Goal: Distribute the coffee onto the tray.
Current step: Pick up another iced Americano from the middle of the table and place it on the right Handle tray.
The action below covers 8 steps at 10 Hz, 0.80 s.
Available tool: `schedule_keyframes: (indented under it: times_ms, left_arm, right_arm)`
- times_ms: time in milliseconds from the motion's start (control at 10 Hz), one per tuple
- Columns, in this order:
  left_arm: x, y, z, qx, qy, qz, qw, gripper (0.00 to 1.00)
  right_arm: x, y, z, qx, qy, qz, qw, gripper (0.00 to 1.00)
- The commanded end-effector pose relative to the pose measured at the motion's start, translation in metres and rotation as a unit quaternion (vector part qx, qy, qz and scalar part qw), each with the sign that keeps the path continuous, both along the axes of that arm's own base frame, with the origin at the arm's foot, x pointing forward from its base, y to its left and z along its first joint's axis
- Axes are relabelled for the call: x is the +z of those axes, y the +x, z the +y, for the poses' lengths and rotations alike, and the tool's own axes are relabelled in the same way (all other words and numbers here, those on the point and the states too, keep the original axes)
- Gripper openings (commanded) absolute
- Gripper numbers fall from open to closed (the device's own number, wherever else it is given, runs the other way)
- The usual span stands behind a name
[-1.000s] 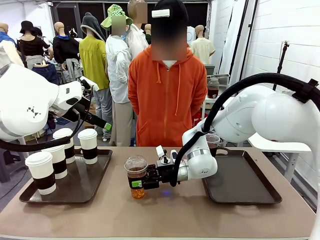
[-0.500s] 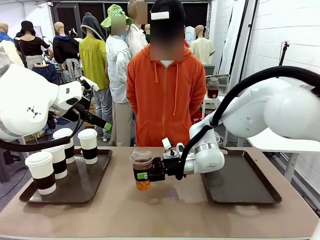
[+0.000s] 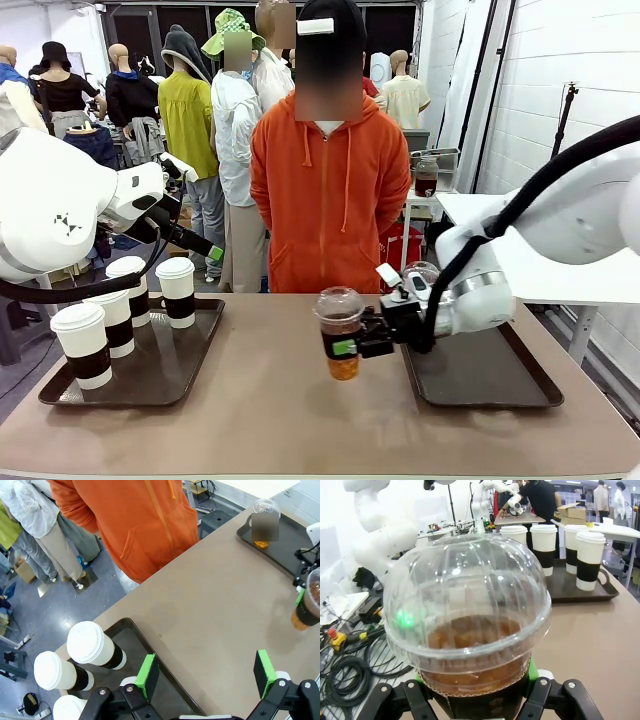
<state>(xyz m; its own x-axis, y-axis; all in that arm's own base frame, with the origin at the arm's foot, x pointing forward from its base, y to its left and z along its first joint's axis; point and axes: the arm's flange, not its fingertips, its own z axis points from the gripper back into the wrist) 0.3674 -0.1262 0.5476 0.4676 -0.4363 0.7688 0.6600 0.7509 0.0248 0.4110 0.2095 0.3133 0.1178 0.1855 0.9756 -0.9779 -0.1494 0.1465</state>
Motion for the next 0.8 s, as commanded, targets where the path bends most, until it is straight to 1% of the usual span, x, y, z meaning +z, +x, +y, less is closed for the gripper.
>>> schedule_keyframes:
  times_ms: [0,200,400,600,700]
  left_arm:
    - [0.0,0.0,0.001,0.001,-0.003,0.001,1.0,1.0]
    - [0.0,0.0,0.001,0.001,-0.003,0.001,1.0,1.0]
    - [0.0,0.0,0.001,0.001,-0.003,0.001,1.0,1.0]
    - [0.0,0.0,0.001,0.001,-0.003,0.001,1.0,1.0]
    - [0.0,0.0,0.001,0.001,-0.003,0.001,1.0,1.0]
  right_arm:
    - [0.011,0.001,-0.033,0.002,0.011,0.004,1.0,0.78]
    - [0.005,0.007,-0.06,-0.035,0.026,-0.004,0.999,0.78]
    - [-0.002,0.012,-0.077,-0.044,0.033,0.006,0.998,0.78]
    - [-0.001,0.009,-0.082,-0.047,0.037,0.014,0.998,0.78]
    - [-0.004,0.015,-0.083,-0.051,0.01,0.009,0.999,0.78]
